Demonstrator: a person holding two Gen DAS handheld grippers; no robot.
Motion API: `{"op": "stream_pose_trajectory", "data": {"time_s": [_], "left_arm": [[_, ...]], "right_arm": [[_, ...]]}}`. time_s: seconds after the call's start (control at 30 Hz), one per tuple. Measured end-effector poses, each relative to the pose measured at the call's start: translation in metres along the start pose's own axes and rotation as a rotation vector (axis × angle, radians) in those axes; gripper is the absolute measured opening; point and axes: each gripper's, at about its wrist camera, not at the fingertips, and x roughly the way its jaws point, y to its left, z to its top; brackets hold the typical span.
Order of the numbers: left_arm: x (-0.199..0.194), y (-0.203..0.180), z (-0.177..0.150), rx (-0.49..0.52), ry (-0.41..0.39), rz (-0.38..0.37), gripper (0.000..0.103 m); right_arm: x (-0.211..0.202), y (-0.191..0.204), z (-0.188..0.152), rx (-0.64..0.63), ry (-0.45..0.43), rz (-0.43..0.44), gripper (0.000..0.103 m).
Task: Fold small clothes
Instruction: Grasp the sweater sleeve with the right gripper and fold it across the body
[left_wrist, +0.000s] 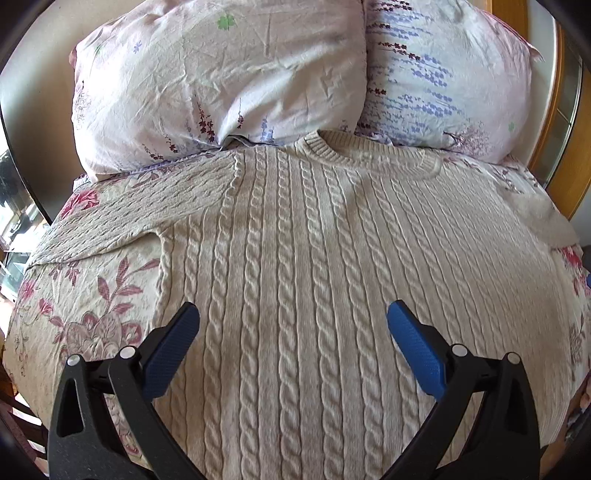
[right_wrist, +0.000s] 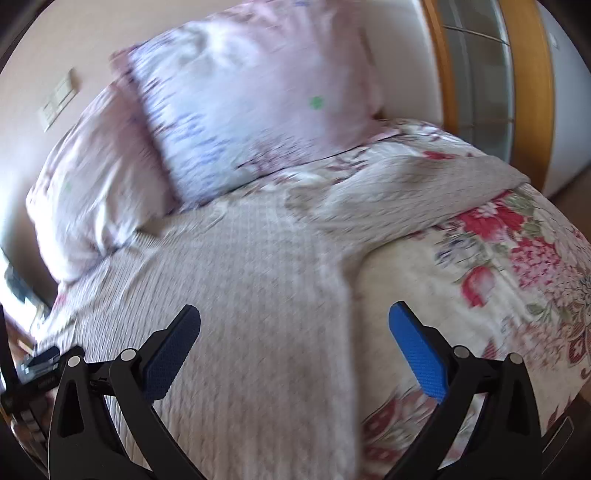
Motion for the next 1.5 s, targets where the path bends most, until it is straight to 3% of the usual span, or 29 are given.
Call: {"op": "stream_pose_trajectory", "data": {"time_s": [0.07, 0.17, 0.27, 0.53, 0.7, 0.77, 0.83, 1.0, 1.2, 1.33, 1.5], "left_arm": [[0.011, 0.002, 0.011, -0.015, -0.026, 0.035, 0.101], [0.028, 0.005, 0.017, -0.02, -0.039, 0.103, 0.101], [0.041, 0.01, 0.015, -0.047, -0.015, 0.1, 0.101], [0.062, 0.015, 0.012, -0.071, 0.078, 0.121, 0.101], [0.067, 0.02, 0.011, -0.102, 0.102, 0.103, 0.101], [0.068, 0.019, 0.011, -0.1, 0.106, 0.105, 0.101], [0.068, 0.02, 0.011, -0.103, 0.109, 0.101, 0.101], [0.069, 0.021, 0.012, -0.111, 0.113, 0.091, 0.101], [0.069, 0.021, 0.011, -0.111, 0.113, 0.091, 0.101], [0.069, 0.021, 0.011, -0.111, 0.112, 0.091, 0.101], [0.069, 0.021, 0.011, -0.112, 0.112, 0.091, 0.101]], "right_arm": [[0.012, -0.04, 0.024, 0.14, -0.004, -0.003, 0.086], [0.034, -0.098, 0.046, 0.372, 0.009, 0.004, 0.072], [0.055, -0.139, 0.054, 0.541, 0.027, -0.003, 0.061], [0.081, -0.171, 0.068, 0.651, -0.012, -0.006, 0.045], [0.086, -0.179, 0.067, 0.671, -0.04, -0.017, 0.027], [0.086, -0.183, 0.064, 0.678, -0.047, -0.029, 0.011], [0.086, -0.184, 0.064, 0.675, -0.055, -0.017, 0.01], [0.062, -0.157, 0.08, 0.54, -0.161, 0.02, 0.009], [0.024, -0.074, 0.104, 0.283, -0.268, 0.211, 0.009], [0.026, -0.012, 0.09, 0.141, -0.195, 0.358, 0.009], [0.063, 0.045, 0.041, 0.031, 0.029, 0.423, 0.009]]}}
